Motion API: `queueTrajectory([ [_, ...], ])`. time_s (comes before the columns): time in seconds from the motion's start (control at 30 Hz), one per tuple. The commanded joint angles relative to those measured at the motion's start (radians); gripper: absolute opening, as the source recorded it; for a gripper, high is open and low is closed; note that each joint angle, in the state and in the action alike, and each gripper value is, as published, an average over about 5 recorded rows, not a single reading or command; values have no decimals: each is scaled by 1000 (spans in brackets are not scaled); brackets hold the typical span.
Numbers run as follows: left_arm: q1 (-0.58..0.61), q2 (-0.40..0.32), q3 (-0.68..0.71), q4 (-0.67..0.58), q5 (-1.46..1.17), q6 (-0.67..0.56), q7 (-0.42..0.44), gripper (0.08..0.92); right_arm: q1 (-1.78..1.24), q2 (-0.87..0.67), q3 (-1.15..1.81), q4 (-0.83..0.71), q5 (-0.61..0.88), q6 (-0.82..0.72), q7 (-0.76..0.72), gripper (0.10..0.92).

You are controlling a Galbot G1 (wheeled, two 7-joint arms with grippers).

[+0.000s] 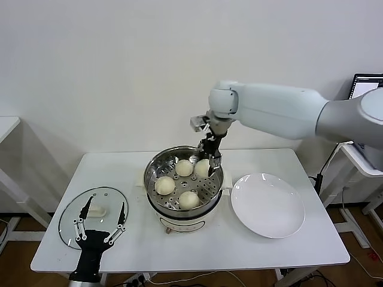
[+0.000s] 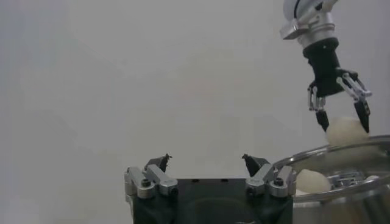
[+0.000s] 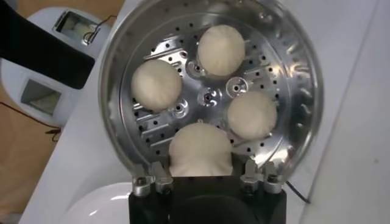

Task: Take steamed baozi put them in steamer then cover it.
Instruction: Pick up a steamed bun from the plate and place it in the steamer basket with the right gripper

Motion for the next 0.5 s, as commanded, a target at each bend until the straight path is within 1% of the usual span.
queueTrajectory([
  [0.03,0,0,-1,-2,-5,2,-1,823,-63,43,-27,-25,-26,-10,30,686],
  [0.5,-2,0,-2,-4,-15,9,-3,823,-86,50,-28,-53,-38,-10,42,685],
])
